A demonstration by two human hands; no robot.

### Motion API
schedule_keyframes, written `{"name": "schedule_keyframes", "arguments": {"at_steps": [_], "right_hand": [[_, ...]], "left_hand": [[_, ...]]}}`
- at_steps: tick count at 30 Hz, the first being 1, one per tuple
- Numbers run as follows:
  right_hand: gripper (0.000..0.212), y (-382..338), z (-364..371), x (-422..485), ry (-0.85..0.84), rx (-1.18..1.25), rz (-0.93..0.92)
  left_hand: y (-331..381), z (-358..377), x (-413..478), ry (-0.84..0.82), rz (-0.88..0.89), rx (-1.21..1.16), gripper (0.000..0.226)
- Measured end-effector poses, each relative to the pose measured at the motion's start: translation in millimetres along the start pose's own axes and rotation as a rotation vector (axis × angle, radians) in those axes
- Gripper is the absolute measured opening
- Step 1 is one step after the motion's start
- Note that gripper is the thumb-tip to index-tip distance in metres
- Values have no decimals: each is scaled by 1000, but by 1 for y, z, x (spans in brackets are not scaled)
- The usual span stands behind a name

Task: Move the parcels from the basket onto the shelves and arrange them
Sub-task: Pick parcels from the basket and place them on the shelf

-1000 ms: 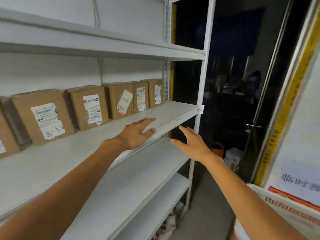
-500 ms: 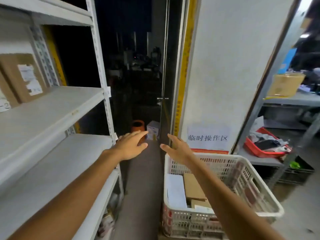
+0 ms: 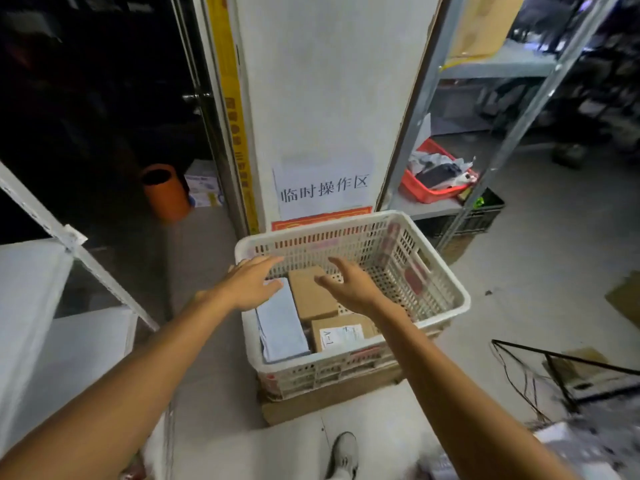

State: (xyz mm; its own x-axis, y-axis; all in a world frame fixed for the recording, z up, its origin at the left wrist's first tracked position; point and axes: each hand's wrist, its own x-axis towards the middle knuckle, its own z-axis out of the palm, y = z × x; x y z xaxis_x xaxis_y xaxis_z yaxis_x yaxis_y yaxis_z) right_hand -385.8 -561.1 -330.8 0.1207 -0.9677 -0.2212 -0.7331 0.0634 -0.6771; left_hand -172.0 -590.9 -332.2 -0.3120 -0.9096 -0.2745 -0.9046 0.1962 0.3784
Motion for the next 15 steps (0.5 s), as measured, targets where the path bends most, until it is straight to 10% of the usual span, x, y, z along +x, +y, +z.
{"name": "schedule_keyframes", "arguments": {"at_steps": [15], "right_hand": [[62, 107, -1, 113, -271, 188, 193]], "left_hand": [[-3, 59, 99, -163, -93, -58, 57]]}}
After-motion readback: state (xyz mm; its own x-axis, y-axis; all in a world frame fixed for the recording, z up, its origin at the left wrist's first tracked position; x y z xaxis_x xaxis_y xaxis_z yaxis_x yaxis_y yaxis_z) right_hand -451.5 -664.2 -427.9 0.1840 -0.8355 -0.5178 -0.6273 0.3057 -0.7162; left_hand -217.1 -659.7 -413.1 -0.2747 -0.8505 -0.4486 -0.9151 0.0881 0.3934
